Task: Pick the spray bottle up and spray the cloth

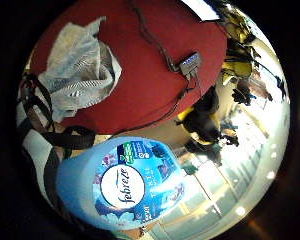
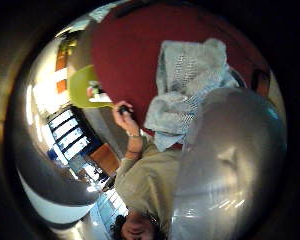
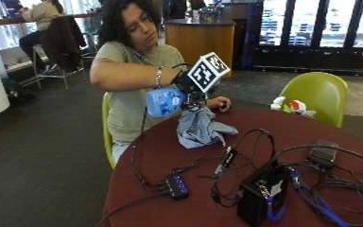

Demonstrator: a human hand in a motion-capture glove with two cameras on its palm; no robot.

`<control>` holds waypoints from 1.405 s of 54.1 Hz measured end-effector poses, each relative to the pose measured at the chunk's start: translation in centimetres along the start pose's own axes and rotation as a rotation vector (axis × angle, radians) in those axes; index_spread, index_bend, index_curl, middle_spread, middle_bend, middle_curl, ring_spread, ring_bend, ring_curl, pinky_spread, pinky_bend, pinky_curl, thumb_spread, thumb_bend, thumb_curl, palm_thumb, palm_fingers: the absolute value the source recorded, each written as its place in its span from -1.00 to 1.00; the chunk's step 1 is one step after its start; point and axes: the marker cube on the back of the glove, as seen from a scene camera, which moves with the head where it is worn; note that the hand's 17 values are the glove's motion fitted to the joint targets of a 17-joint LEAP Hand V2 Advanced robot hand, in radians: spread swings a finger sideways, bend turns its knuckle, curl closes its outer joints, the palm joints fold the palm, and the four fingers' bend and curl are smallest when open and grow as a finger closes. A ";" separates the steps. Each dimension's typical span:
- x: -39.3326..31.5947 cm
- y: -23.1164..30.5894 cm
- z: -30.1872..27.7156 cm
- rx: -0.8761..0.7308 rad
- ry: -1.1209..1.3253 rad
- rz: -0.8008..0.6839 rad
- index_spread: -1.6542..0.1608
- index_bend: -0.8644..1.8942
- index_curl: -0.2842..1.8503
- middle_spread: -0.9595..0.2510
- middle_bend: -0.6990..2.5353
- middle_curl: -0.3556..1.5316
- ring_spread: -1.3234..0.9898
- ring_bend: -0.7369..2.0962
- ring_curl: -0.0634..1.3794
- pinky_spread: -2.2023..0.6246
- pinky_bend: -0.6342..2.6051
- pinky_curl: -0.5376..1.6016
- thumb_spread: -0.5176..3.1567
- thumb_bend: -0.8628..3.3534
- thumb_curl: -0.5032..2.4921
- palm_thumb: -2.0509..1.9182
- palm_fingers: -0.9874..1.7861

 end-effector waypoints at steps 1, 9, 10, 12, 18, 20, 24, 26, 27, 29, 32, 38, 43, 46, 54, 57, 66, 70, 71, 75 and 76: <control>-0.3 -0.3 0.4 -0.024 0.016 0.004 0.54 -0.08 -0.19 0.26 -0.14 -0.02 -0.05 0.04 -0.20 0.35 -0.28 -0.07 -0.63 -0.60 -0.16 0.55 0.69; -1.9 -2.6 3.6 -0.158 0.126 0.034 0.53 -0.09 -0.18 0.26 -0.14 -0.02 -0.05 0.05 -0.19 0.35 -0.28 -0.07 -0.63 -0.60 -0.15 0.55 0.68; -2.1 -2.8 3.9 -0.164 0.136 0.037 0.53 -0.09 -0.18 0.26 -0.14 -0.02 -0.04 0.04 -0.20 0.35 -0.28 -0.07 -0.63 -0.60 -0.15 0.55 0.68; -2.3 -3.2 4.4 -0.172 0.153 0.041 0.53 -0.09 -0.17 0.26 -0.14 -0.02 -0.04 0.04 -0.20 0.35 -0.29 -0.07 -0.62 -0.60 -0.15 0.55 0.68; -2.2 -3.8 5.2 -0.181 0.175 0.058 0.53 -0.10 -0.17 0.26 -0.14 -0.02 -0.04 0.04 -0.20 0.35 -0.29 -0.07 -0.62 -0.60 -0.14 0.55 0.68; -2.2 -3.8 5.2 -0.184 0.170 0.060 0.53 -0.10 -0.16 0.26 -0.14 -0.02 -0.04 0.04 -0.20 0.35 -0.29 -0.07 -0.62 -0.60 -0.14 0.55 0.68; -2.4 -3.5 4.8 -0.182 0.143 0.046 0.53 -0.10 -0.16 0.26 -0.15 -0.02 -0.04 0.04 -0.20 0.35 -0.29 -0.07 -0.62 -0.60 -0.14 0.55 0.68; -2.6 -3.1 4.2 -0.167 0.115 0.037 0.52 -0.11 -0.16 0.26 -0.15 -0.02 -0.04 0.04 -0.20 0.35 -0.29 -0.07 -0.61 -0.60 -0.14 0.55 0.68; -2.8 -2.9 3.9 -0.154 0.098 0.032 0.52 -0.11 -0.16 0.26 -0.15 -0.02 -0.04 0.04 -0.20 0.35 -0.29 -0.07 -0.61 -0.60 -0.13 0.55 0.68; -3.0 -2.4 2.8 -0.114 0.061 0.016 0.52 -0.11 -0.16 0.26 -0.15 -0.02 -0.04 0.04 -0.20 0.35 -0.29 -0.07 -0.61 -0.60 -0.13 0.55 0.68; -3.2 -1.7 0.6 -0.030 -0.013 -0.035 0.52 -0.11 -0.15 0.26 -0.15 -0.02 -0.04 0.04 -0.20 0.35 -0.29 -0.07 -0.61 -0.60 -0.13 0.55 0.68; -4.1 -0.3 -3.4 0.099 -0.214 -0.186 0.52 -0.12 -0.15 0.27 -0.15 -0.02 -0.04 0.04 -0.20 0.35 -0.30 -0.07 -0.61 -0.60 -0.13 0.55 0.68; -4.6 0.0 -6.3 0.221 -0.404 -0.300 0.52 -0.12 -0.15 0.27 -0.15 -0.02 -0.04 0.04 -0.20 0.35 -0.29 -0.07 -0.61 -0.60 -0.12 0.55 0.68; -4.8 -0.5 -8.0 0.333 -0.525 -0.358 0.52 -0.13 -0.14 0.27 -0.15 -0.02 -0.04 0.04 -0.20 0.35 -0.29 -0.07 -0.60 -0.60 -0.12 0.55 0.68; -8.2 -1.7 -9.4 0.475 -0.756 -0.542 0.52 -0.13 -0.14 0.27 -0.15 -0.02 -0.04 0.03 -0.19 0.35 -0.28 -0.07 -0.60 -0.60 -0.12 0.55 0.68; -9.6 -2.7 -9.6 0.507 -0.822 -0.590 0.52 -0.13 -0.14 0.26 -0.15 -0.02 -0.04 0.03 -0.19 0.36 -0.29 -0.07 -0.61 -0.60 -0.12 0.55 0.68; -12.9 -6.1 -9.1 0.553 -0.972 -0.698 0.52 -0.13 -0.13 0.26 -0.15 -0.02 -0.04 0.04 -0.19 0.36 -0.29 -0.07 -0.61 -0.60 -0.12 0.55 0.68; -14.0 -8.0 -8.9 0.611 -1.039 -0.718 0.52 -0.13 -0.13 0.26 -0.15 -0.01 -0.04 0.04 -0.19 0.36 -0.30 -0.07 -0.61 -0.60 -0.12 0.55 0.68; -14.3 -8.5 -8.9 0.628 -1.057 -0.720 0.52 -0.13 -0.13 0.26 -0.15 -0.02 -0.04 0.04 -0.19 0.36 -0.30 -0.07 -0.61 -0.60 -0.12 0.55 0.68; -15.5 -10.3 -8.3 0.684 -1.109 -0.734 0.52 -0.13 -0.12 0.26 -0.15 -0.01 -0.04 0.04 -0.19 0.36 -0.30 -0.07 -0.61 -0.60 -0.12 0.55 0.68; -15.9 -10.6 -8.1 0.693 -1.123 -0.739 0.52 -0.13 -0.12 0.26 -0.15 -0.01 -0.04 0.04 -0.19 0.36 -0.30 -0.07 -0.61 -0.60 -0.12 0.55 0.68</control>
